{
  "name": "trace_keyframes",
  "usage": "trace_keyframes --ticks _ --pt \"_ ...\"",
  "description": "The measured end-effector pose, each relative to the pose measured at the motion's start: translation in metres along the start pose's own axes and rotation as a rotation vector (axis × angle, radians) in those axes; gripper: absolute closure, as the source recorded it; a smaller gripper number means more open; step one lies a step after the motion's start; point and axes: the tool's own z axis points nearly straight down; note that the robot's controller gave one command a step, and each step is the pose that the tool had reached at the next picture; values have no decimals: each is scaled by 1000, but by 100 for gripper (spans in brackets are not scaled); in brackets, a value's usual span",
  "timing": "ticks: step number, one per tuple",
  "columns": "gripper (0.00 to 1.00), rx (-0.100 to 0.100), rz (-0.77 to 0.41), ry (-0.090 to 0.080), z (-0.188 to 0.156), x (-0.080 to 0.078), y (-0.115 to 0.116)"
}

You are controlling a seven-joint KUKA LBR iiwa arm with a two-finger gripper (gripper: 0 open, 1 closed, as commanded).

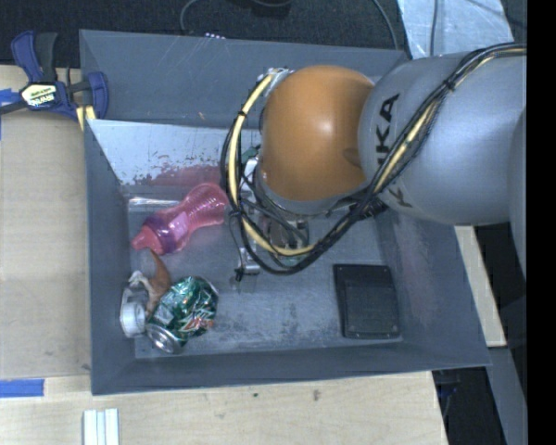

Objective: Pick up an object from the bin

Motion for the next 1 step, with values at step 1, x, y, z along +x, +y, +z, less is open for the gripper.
trace_keyframes --ticks 1 --pt "0 0 -42 -3 12 12 3"
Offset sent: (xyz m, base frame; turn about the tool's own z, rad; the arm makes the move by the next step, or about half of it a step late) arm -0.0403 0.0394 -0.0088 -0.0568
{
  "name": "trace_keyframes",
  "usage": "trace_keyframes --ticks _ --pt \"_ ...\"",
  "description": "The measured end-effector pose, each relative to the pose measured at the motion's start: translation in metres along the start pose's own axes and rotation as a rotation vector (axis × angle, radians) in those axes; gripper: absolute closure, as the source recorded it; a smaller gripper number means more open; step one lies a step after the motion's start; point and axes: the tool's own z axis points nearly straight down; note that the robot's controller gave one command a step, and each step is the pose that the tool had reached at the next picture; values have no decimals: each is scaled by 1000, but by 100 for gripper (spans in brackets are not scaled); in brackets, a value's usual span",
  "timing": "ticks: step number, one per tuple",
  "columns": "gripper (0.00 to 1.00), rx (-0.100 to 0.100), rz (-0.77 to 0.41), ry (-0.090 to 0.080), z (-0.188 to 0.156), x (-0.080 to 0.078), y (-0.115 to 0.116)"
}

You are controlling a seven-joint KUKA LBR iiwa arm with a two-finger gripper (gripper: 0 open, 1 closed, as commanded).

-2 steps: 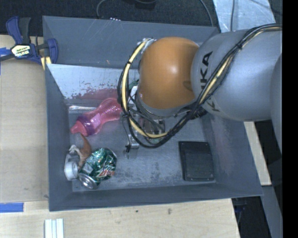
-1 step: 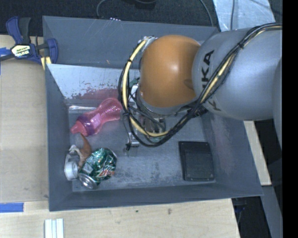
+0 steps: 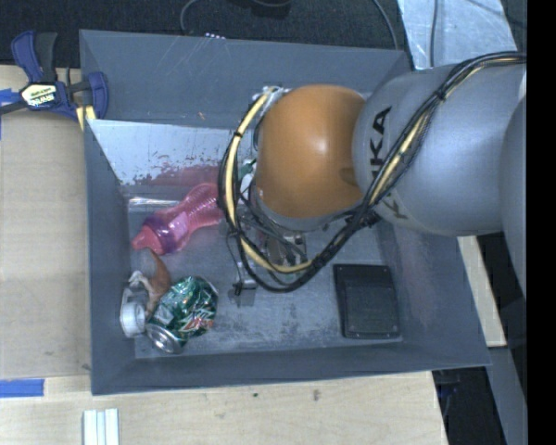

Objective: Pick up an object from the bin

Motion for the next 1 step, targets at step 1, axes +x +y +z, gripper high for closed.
trace_keyframes --ticks 1 --pt "0 0 -21 5 3 22 28"
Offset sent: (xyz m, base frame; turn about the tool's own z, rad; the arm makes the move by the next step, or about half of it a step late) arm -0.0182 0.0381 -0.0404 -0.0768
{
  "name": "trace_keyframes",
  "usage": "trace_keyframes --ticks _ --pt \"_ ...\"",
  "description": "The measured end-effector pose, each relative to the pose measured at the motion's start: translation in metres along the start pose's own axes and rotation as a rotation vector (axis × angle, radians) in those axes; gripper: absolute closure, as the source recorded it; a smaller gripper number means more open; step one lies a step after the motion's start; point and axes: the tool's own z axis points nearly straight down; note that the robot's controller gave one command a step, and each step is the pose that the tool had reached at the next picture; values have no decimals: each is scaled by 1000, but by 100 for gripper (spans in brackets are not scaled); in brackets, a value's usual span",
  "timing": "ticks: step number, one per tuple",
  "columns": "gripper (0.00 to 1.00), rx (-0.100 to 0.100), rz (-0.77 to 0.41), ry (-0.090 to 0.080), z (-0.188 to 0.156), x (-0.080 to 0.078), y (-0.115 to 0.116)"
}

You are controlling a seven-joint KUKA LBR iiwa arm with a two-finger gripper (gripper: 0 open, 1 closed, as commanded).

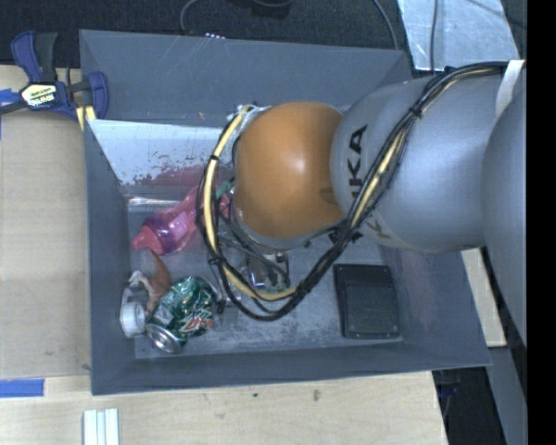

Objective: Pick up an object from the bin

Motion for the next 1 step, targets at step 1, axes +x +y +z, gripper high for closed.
trace_keyframes --ticks 1 --pt "0 -2 -31 -9 18 -4 9"
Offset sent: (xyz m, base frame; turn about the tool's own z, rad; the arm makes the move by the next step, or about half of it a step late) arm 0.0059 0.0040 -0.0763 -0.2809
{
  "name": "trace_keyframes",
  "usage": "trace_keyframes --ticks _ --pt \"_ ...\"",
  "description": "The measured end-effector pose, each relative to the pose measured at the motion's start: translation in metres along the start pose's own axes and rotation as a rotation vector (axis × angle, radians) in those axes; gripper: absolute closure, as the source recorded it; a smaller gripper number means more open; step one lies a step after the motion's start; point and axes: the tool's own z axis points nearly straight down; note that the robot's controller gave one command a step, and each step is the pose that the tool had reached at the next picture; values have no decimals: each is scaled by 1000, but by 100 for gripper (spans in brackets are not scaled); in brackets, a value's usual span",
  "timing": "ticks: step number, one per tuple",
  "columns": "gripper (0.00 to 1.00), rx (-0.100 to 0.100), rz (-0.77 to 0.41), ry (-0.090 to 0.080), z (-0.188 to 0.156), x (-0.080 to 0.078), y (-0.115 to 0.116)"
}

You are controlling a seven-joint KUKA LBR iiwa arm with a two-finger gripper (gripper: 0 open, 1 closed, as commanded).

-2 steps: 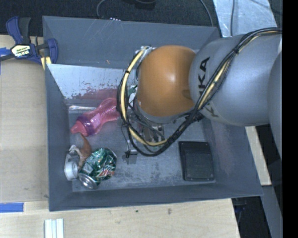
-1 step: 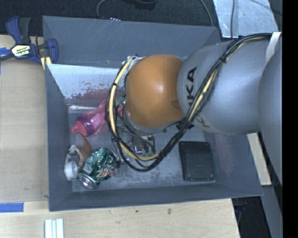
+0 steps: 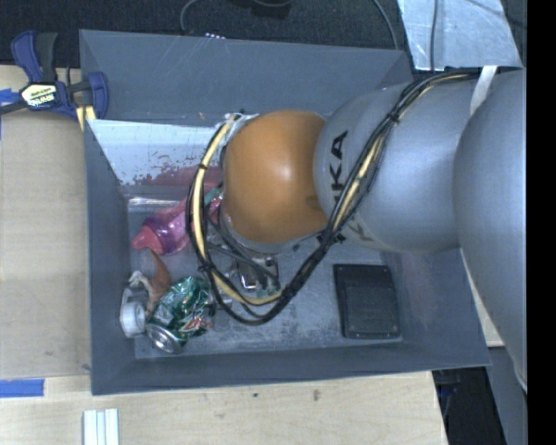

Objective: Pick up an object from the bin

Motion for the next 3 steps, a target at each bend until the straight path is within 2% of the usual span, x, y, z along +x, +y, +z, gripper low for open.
trace_keyframes --ticks 1,2,3 --pt "0 1 -155 4 34 -1 -2" --pt "0 0 -301 0 60 1 -16" --pt "100 1 -394 5 84 -6 -19"
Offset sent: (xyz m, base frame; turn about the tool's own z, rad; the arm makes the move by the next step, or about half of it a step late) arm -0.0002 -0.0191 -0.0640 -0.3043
